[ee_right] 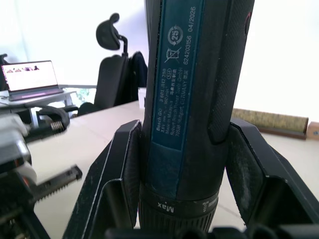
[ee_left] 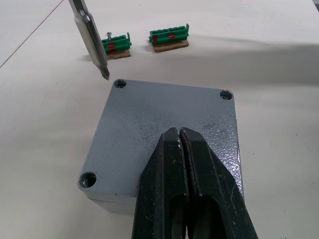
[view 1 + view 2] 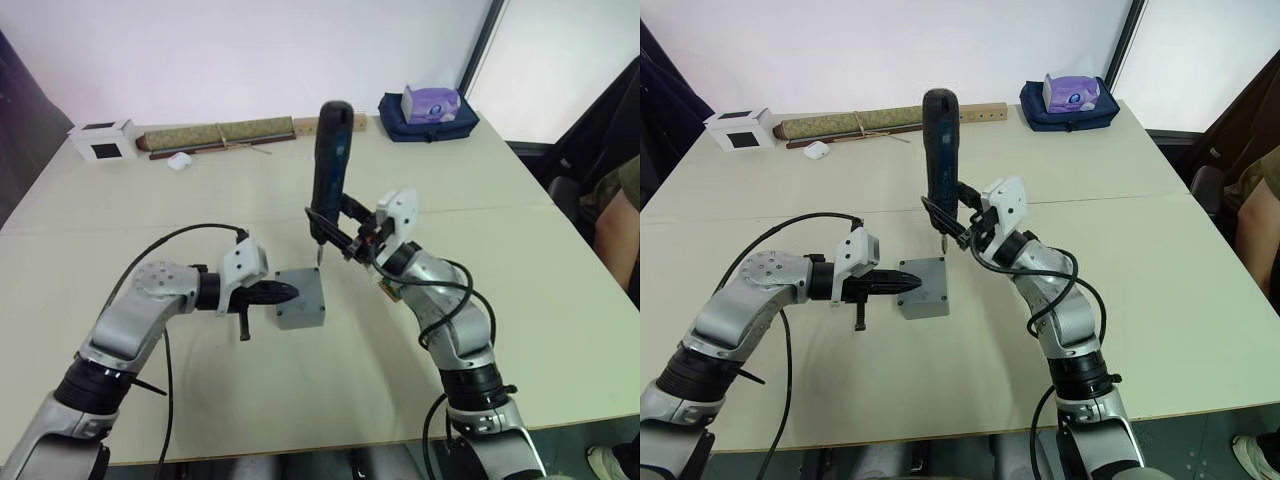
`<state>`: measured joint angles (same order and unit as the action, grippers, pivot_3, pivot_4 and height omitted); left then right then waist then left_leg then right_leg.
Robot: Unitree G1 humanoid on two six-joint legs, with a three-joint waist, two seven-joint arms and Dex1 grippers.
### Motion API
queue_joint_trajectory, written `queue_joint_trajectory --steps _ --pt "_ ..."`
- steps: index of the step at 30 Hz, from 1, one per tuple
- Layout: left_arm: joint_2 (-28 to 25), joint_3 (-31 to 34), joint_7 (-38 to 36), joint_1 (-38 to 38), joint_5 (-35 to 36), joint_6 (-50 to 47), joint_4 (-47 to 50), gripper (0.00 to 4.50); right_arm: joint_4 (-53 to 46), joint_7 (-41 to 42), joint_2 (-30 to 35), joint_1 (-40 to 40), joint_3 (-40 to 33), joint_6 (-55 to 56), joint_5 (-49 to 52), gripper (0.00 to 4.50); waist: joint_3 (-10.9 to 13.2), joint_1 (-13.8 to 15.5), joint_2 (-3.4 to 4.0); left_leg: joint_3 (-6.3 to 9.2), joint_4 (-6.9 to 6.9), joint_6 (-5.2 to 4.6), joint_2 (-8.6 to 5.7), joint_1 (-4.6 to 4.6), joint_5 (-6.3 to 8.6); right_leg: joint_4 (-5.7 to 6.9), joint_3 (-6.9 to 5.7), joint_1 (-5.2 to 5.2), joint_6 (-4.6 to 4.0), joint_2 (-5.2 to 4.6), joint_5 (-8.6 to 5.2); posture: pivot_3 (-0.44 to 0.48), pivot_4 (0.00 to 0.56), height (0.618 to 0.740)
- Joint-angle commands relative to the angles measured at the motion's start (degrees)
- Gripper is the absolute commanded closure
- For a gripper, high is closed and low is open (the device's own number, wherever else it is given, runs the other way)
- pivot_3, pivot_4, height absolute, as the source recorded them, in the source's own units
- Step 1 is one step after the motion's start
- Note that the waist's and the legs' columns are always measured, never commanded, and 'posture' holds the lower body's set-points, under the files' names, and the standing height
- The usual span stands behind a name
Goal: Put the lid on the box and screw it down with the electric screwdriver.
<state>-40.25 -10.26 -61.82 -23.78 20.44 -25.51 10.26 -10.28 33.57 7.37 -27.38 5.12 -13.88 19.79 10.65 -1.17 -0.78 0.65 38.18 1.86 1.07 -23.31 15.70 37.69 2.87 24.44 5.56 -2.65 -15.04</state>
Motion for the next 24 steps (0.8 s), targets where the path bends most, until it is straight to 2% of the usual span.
queue_joint_trajectory --steps 1,24 --pt "-0.16 -0.82 -0.07 0.05 -1.34 -0.42 -0.29 4.5 -3.63 0.36 0.08 -1.1 -0.27 1.27 1.28 2.64 0.0 0.0 0.0 0.0 0.0 0.0 0.0 0.0 0.0 0.0 0.0 0.0 0.0 0.0 0.0 0.0 0.15 0.74" --pt "-0.31 -0.7 -0.39 0.05 -1.76 -0.36 -0.48 4.5 -2.6 1.69 1.02 1.3 1.9 3.04 -0.67 2.64 0.0 0.01 0.0 0.0 0.0 0.0 0.0 0.0 0.0 0.0 0.0 0.0 0.0 0.0 0.0 0.0 0.15 0.74"
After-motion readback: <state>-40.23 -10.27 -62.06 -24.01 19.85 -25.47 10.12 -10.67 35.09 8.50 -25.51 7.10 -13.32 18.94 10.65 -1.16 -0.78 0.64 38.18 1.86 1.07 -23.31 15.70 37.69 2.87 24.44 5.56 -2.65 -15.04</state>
